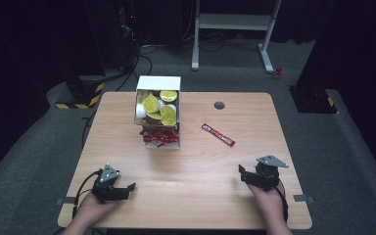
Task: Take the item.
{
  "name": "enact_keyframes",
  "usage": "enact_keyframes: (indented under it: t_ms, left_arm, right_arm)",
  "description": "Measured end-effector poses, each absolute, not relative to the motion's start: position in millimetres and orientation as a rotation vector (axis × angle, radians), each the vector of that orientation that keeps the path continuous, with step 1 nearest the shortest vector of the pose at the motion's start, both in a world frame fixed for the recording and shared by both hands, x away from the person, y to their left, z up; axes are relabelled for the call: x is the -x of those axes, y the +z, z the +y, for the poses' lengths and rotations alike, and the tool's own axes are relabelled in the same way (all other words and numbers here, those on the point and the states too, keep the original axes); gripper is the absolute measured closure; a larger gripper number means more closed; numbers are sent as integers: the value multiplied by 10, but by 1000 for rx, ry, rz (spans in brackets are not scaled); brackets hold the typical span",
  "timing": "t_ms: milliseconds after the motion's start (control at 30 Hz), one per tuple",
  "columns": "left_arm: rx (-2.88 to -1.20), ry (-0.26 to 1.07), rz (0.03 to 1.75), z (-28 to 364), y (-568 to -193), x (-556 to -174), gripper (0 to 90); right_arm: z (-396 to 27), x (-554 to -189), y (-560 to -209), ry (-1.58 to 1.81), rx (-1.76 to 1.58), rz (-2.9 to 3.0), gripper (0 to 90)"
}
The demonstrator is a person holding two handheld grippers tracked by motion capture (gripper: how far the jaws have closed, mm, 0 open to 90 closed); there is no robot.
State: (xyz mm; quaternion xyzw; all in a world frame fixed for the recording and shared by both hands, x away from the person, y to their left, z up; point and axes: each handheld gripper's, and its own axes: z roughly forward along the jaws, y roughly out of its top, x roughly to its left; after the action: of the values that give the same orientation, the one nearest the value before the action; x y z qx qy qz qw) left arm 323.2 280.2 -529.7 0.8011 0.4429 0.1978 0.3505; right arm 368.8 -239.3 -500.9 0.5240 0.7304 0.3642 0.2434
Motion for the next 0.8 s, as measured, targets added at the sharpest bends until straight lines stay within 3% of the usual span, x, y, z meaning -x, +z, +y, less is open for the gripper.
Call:
enact_keyframes:
  t_ms: [433, 800]
  left_arm:
    - [-2072, 514, 1153, 2798, -5297, -3238, 153]
    - [-2071, 511, 1152, 2797, -5298, -3243, 154]
  right_arm:
    - [-2779, -3513, -5240, 828, -1518, 2031, 136]
    - [-2716, -3573, -5243, 813, -1559, 1991, 127]
